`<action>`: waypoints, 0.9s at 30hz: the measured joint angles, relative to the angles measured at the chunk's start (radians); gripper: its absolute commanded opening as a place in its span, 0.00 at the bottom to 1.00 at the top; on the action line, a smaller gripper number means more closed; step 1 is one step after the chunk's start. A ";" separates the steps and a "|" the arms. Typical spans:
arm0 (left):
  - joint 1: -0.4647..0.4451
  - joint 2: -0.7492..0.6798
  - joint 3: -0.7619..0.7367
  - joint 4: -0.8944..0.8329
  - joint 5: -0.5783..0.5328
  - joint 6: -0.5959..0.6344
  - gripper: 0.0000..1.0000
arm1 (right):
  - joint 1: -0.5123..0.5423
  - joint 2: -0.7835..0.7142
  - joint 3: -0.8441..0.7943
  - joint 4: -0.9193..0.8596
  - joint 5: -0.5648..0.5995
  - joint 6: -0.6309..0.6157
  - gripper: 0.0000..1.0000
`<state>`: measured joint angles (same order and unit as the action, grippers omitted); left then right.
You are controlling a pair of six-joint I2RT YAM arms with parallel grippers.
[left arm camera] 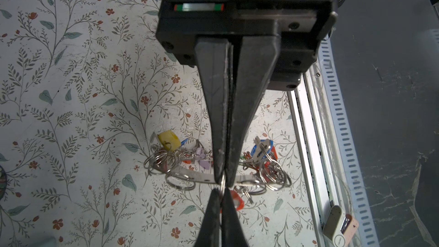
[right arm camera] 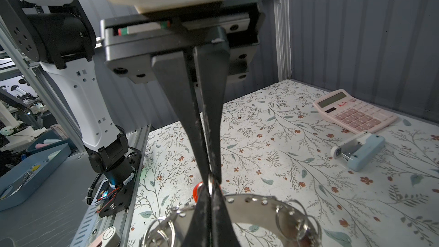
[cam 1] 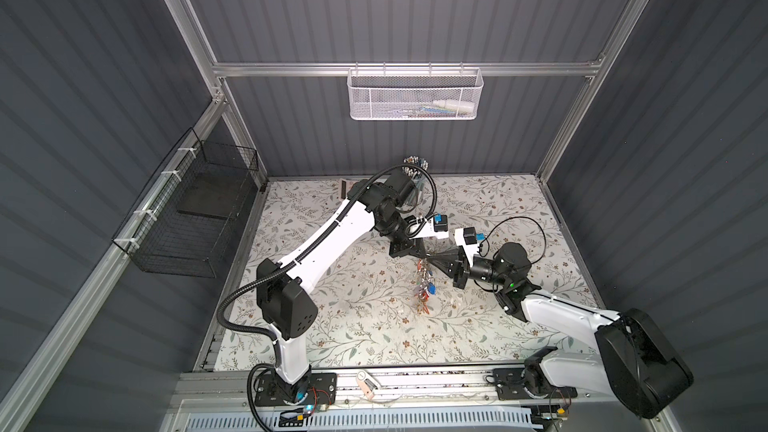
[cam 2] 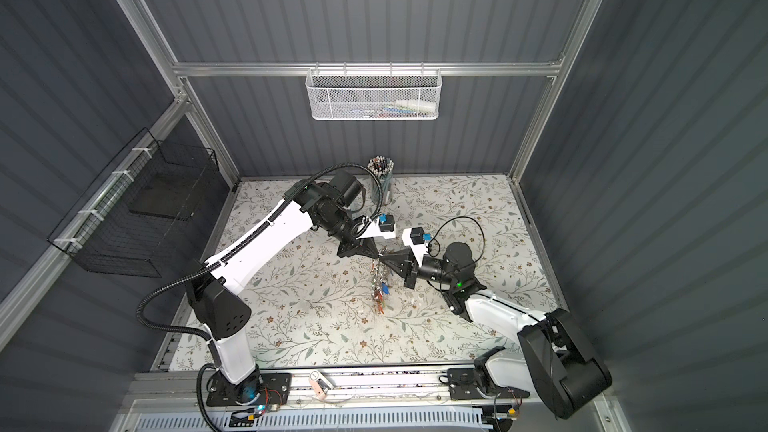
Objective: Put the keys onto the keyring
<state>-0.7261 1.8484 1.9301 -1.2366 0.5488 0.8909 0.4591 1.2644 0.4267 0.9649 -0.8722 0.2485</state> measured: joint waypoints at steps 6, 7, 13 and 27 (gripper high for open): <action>0.010 -0.004 -0.006 0.026 0.004 -0.010 0.23 | 0.000 0.001 0.000 0.008 0.004 0.005 0.00; 0.021 -0.013 -0.020 0.045 0.018 -0.018 0.28 | -0.001 0.001 0.000 0.006 0.006 0.006 0.00; 0.130 -0.173 -0.228 0.240 0.146 -0.094 0.42 | 0.000 0.003 0.000 0.007 0.008 0.014 0.00; 0.213 -0.360 -0.773 0.863 0.396 -0.465 0.53 | 0.000 0.025 -0.004 0.056 0.003 0.047 0.00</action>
<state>-0.5133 1.4883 1.1568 -0.3740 0.9451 0.4259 0.4587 1.2896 0.4225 1.0206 -0.8692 0.2955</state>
